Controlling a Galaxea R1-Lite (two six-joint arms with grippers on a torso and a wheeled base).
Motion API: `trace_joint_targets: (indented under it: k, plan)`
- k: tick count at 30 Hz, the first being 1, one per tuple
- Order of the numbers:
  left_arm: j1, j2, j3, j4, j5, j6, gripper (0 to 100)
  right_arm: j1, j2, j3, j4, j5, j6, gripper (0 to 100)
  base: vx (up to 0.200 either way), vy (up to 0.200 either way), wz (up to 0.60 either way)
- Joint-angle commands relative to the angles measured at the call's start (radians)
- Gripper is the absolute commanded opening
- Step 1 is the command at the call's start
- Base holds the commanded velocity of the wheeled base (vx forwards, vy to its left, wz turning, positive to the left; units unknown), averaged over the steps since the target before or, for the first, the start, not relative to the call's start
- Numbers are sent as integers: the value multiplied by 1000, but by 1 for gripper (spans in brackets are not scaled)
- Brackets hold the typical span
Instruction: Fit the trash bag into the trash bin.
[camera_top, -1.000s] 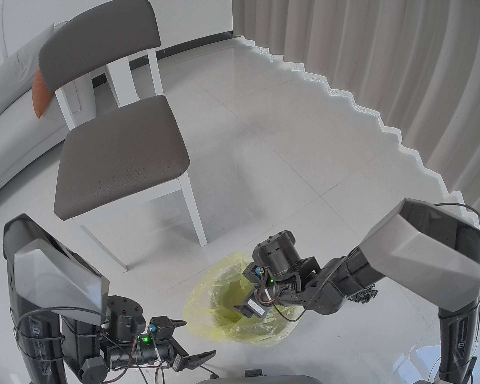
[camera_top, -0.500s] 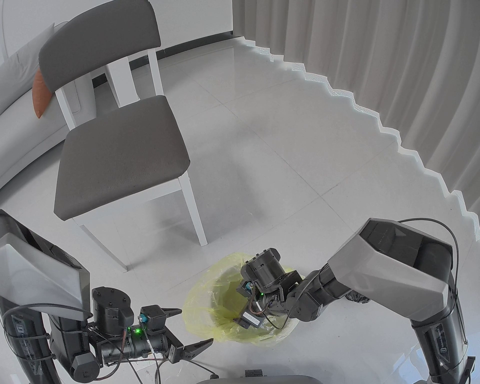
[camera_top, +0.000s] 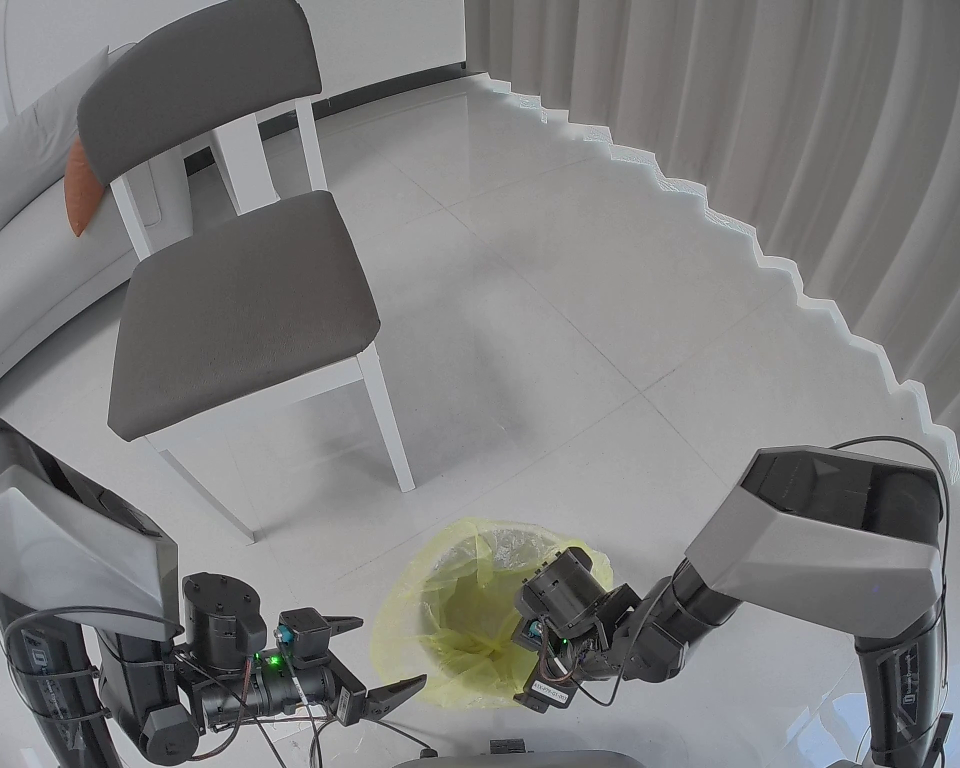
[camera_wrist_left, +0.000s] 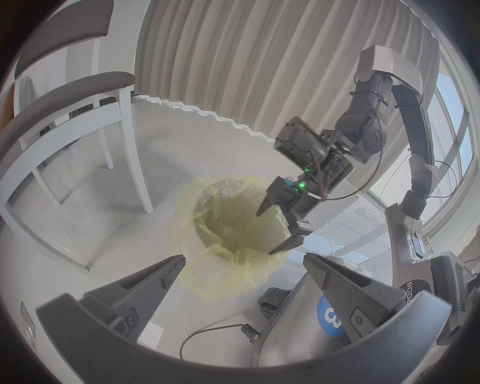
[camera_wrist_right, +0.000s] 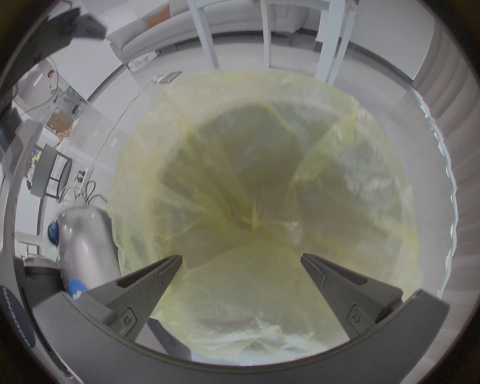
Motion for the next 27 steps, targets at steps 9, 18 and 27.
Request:
trace_joint_targets:
  k: [9,18,27]
  plan:
    - [78,139,-88,-18,3,-4,100,11,-77,69,-37,-26,4,100,0,0,0]
    - [164,269,-182,-18,3,-3,100,5,-154,213,-34,-26,35,100,0,0,0]
    - [181,295,-192,-18,3,6,100,2,-266,294,-35,-25,75,100,0,0,0]
